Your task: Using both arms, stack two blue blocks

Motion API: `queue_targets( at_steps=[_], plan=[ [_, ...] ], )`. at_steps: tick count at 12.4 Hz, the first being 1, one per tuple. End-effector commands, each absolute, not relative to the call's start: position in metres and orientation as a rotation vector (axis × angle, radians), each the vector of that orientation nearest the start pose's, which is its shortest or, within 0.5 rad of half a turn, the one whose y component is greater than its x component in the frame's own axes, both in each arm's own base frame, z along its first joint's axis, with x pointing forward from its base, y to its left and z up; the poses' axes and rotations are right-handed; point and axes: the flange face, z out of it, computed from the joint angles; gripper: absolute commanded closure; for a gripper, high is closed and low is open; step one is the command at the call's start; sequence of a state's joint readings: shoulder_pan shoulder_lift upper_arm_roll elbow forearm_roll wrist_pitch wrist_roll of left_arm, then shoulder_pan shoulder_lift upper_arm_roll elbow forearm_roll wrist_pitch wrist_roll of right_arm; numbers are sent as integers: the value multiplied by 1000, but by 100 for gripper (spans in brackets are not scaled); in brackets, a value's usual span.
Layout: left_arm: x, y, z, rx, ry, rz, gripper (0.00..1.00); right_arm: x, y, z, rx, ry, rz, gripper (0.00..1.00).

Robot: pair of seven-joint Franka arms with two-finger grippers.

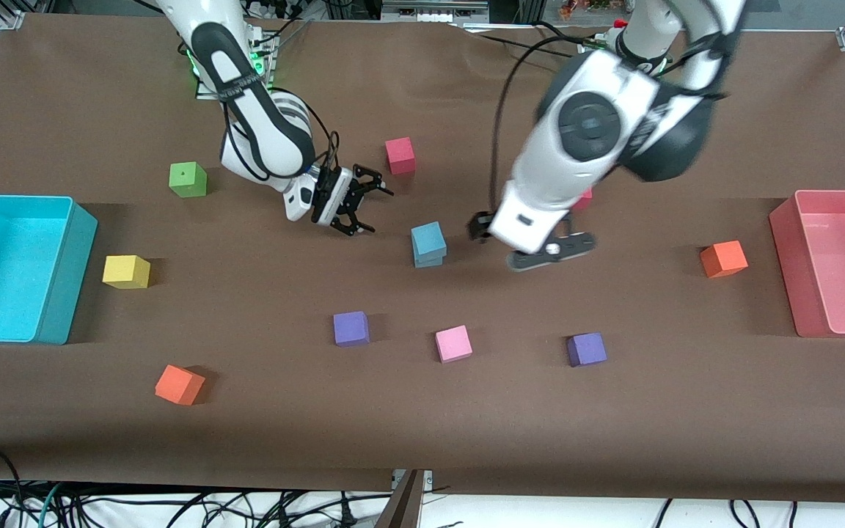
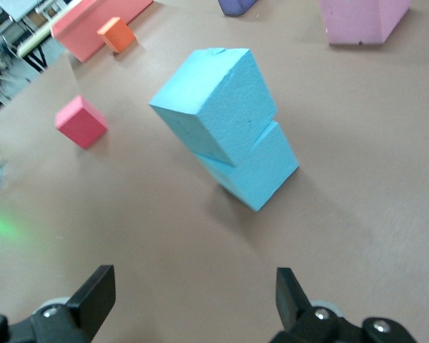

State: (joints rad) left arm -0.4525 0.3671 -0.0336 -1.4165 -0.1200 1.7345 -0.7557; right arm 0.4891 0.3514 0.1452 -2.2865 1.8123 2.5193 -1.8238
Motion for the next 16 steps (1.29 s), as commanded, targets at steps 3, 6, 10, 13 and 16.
queue_targets(
  at_steps=[3, 6, 10, 13, 16],
  plan=[
    [563, -187, 549, -3191, -366, 190, 0, 423, 257, 252, -2128, -650, -151, 1],
    [560, -123, 572, -3157, -194, 86, 0, 434, 212, 301, -2236, -666, 133, 1],
    [558, -60, 591, -3161, -105, 56, 0, 442, 134, 345, -2526, -762, 313, 1],
    [557, -49, 596, -3123, -49, 33, 0, 474, 78, 386, -2796, -758, 402, 1],
    [557, -48, 597, -3122, -54, 30, 0, 524, 62, 463, -3096, -476, 344, 1]
  ],
)
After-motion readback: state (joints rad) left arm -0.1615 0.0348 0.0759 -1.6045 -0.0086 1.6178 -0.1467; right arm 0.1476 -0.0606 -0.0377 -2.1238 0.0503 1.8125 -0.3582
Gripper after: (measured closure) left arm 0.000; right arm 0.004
